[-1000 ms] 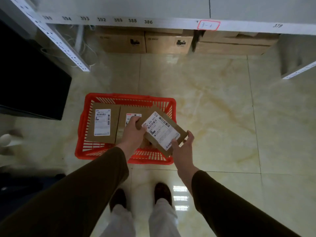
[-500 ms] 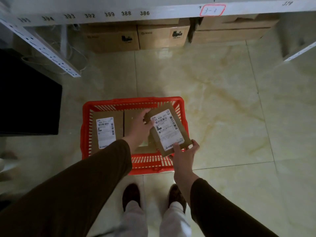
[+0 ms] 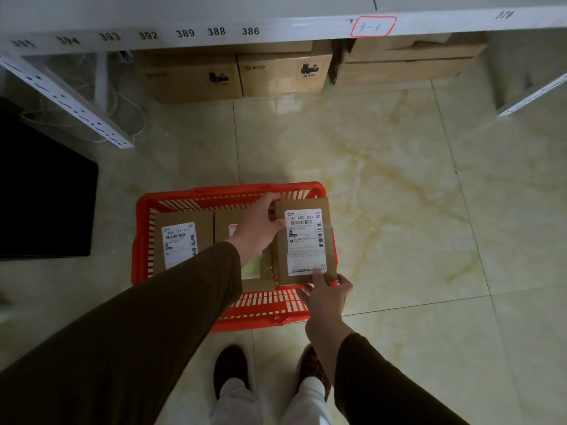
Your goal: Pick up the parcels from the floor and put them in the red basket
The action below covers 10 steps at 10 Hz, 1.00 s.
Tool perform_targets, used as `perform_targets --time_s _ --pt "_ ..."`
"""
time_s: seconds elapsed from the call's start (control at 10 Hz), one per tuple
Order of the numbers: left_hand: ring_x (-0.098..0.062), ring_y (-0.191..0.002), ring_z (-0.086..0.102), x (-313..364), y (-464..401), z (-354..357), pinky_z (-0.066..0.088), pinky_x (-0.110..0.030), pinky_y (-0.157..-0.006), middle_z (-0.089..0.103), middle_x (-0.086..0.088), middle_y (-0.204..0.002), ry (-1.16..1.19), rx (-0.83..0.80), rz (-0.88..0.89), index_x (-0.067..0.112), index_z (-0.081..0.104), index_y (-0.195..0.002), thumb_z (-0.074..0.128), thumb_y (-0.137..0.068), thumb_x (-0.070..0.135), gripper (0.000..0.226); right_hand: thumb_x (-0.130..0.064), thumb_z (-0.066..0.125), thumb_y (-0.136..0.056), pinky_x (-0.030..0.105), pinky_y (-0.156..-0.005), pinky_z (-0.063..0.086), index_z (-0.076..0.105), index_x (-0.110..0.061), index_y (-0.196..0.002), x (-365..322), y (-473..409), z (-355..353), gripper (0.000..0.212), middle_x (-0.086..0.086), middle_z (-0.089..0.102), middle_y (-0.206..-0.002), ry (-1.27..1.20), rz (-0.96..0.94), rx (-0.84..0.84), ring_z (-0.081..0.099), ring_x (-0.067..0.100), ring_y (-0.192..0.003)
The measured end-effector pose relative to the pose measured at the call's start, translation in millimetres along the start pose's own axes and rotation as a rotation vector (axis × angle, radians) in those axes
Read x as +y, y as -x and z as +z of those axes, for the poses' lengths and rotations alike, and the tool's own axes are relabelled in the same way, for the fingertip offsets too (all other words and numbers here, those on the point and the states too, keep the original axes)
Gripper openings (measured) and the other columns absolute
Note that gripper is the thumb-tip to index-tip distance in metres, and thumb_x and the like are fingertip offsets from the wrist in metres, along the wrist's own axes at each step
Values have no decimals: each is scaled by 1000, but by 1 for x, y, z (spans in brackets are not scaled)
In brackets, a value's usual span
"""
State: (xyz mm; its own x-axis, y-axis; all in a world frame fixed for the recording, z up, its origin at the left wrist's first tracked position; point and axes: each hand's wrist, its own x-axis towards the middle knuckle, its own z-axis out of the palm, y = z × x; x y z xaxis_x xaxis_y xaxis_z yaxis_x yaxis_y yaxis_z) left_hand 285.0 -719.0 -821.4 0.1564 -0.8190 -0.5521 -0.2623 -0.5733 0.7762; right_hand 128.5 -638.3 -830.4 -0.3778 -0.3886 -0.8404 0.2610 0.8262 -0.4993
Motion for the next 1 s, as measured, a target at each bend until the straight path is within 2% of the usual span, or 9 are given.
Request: perform_targets --time_s 0.1,0.2,0.3,0.4,0.6,0.7,0.8,0.9,1.0 --pt "-13 -111 58 -9 -5 -3 43 -15 -78 62 9 -120 -140 -11 11 21 52 -132 69 -91 11 46 -15 64 -100 33 -63 63 38 -24 -130 3 -9 2 40 14 62 -120 22 46 24 73 34 -99" --pt "-17 -118 56 -24 -14 -2 43 -26 -90 61 5 -126 -285 -7 33 24 54 -130 71 -89 19 44 -14 65 -99 34 -60 64 40 -22 -129 8 -20 5 41 14 63 -115 46 102 46 74 34 -93" --pt "-21 -128 51 -34 -24 0 39 -33 -101 58 4 -134 -340 18 44 24 55 -131 72 -89 20 46 -13 69 -96 40 -68 66 42 -19 -125 16 -32 11 40 11 66 -107 50 154 61 76 31 -88" --pt "-28 -145 29 -43 -34 2 25 -42 -117 38 -1 -153 -514 78 65 26 55 -132 73 -88 27 48 -14 73 -92 41 -71 66 55 -12 -122 27 -47 17 35 8 73 -100 70 168 73 78 25 -81" --pt "-30 -135 36 -54 -43 6 28 -46 -114 53 -3 -138 -655 77 103 25 53 -132 71 -88 32 48 -11 67 -97 44 -80 65 66 -13 -104 34 -63 19 8 8 77 -98 64 182 2 78 26 -88" --pt "-31 -135 36 -53 -44 8 26 -46 -115 53 -3 -137 -709 89 100 25 54 -131 71 -88 33 47 -10 67 -96 45 -83 64 65 -12 -99 33 -65 21 4 10 77 -96 116 198 -3 78 27 -87" --pt "-32 -139 33 -57 -47 8 22 -47 -117 49 -4 -144 -763 75 99 26 51 -136 71 -87 34 53 -12 66 -97 45 -84 64 65 -10 -101 30 -64 20 4 10 77 -95 98 214 -28 78 27 -88" --pt "-32 -150 18 -53 -36 4 12 -47 -122 30 -4 -161 -747 31 80 28 40 -149 70 -90 30 66 -14 63 -99 44 -83 65 66 -9 -110 23 -55 17 12 11 77 -101 92 226 -102 78 28 -89" --pt "-28 -153 9 -44 -18 -4 9 -46 -123 20 -2 -165 -674 48 95 28 32 -153 70 -90 28 73 -18 57 -103 44 -84 64 65 -13 -111 10 -37 12 12 9 76 -103 86 223 -139 77 30 -94"
